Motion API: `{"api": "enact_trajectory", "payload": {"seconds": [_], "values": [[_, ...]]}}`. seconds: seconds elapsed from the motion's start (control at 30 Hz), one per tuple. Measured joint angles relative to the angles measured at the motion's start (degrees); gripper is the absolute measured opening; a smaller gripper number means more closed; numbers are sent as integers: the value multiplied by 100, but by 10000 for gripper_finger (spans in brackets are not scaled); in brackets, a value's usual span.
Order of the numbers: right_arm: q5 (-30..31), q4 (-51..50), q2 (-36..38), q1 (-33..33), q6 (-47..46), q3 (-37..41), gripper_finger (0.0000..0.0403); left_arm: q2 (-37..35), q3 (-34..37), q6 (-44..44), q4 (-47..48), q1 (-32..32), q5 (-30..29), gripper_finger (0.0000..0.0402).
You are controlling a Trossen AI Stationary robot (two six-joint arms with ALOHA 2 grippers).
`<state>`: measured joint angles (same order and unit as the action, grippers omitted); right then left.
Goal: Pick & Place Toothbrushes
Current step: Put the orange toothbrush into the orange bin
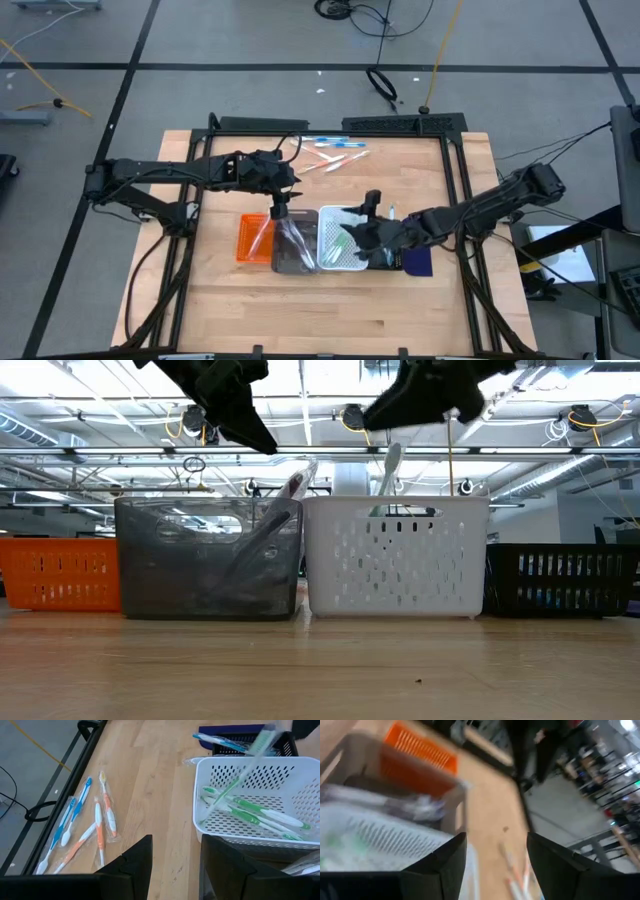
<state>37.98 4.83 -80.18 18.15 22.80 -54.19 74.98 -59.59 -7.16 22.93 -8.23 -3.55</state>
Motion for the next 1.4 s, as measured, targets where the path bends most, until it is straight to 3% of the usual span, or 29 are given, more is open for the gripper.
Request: {"api": "enact_trajectory", "payload": {"seconds": [0.1, 0.27, 0.47, 0.67, 0.93, 1.17, 1.4], "values": [[-103, 450, 11, -205, 172, -7, 198, 0, 0, 1, 7, 4, 0, 170], [-1116, 740, 13, -470, 190, -4, 198, 0, 0, 0, 34, 4, 0, 170], [-159, 209, 11, -1112, 350, -4, 198, 0, 0, -2, 135, 4, -1, 170], [-1534, -556, -53, -2398, -130, -4, 198, 0, 0, -4, 132, 4, -1, 170], [-3183, -1256, -127, -4044, -109, 0, 179, 0, 0, -58, 97, 0, -4, 170], [-3922, -1367, -566, -5035, 25, -4, 175, 0, 0, -87, 75, 0, -6, 170], [-4112, -1241, -1239, -5565, 354, -4, 175, 0, 0, -133, 12, 0, -9, 170]]}}
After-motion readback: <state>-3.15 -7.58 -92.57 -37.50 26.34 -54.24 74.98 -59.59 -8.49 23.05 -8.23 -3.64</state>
